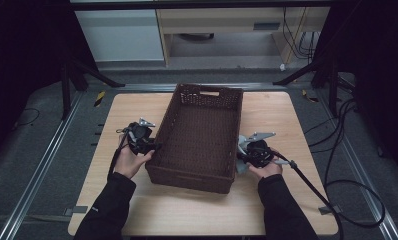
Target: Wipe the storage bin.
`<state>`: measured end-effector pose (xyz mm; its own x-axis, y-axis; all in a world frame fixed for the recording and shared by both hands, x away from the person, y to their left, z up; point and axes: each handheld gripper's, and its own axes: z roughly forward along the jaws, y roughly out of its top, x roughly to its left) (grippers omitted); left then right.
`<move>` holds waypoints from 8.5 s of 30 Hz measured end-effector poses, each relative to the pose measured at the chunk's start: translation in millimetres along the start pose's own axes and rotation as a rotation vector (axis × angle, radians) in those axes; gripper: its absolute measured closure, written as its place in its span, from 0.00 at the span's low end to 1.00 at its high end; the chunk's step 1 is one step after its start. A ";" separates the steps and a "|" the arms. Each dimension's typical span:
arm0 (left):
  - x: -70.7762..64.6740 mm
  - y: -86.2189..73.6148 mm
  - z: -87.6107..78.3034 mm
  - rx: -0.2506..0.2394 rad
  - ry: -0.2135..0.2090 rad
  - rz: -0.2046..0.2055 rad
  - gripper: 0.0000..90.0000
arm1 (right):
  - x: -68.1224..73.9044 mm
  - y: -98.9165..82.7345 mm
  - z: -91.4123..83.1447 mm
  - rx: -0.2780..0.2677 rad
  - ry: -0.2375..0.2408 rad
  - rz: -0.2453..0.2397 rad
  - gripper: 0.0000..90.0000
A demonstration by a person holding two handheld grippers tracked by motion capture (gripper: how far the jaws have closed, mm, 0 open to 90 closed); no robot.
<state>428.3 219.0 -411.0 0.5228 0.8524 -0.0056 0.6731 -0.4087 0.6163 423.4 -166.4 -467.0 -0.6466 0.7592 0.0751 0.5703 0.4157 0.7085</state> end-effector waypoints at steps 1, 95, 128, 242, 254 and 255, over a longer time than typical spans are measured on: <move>-0.3 -0.8 -0.6 -0.003 0.002 0.002 0.64 | -0.4 1.4 -3.2 -0.014 -0.003 -0.002 0.92; 0.7 3.0 2.4 0.019 -0.015 -0.028 0.77 | 52.0 -30.3 -40.4 -0.053 0.057 -0.050 0.92; 2.9 4.0 2.6 0.009 -0.018 -0.070 0.84 | 54.7 -35.9 -56.7 -0.116 0.084 -0.023 0.92; 2.1 0.5 2.1 -0.010 -0.011 -0.068 0.82 | -32.7 23.9 -69.5 -0.175 -0.146 0.142 0.65; 3.4 1.2 3.1 -0.015 -0.021 -0.060 0.82 | -10.6 63.1 -38.2 -0.201 -0.040 0.103 0.67; 3.4 1.3 3.1 -0.015 -0.021 -0.060 0.82 | -9.8 64.8 -35.9 -0.198 -0.042 0.098 0.67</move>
<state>432.5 220.4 -412.7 0.4927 0.8682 -0.0591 0.6957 -0.3522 0.6261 448.5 -164.9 -396.6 -0.5690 0.8129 0.1242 0.5161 0.2355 0.8235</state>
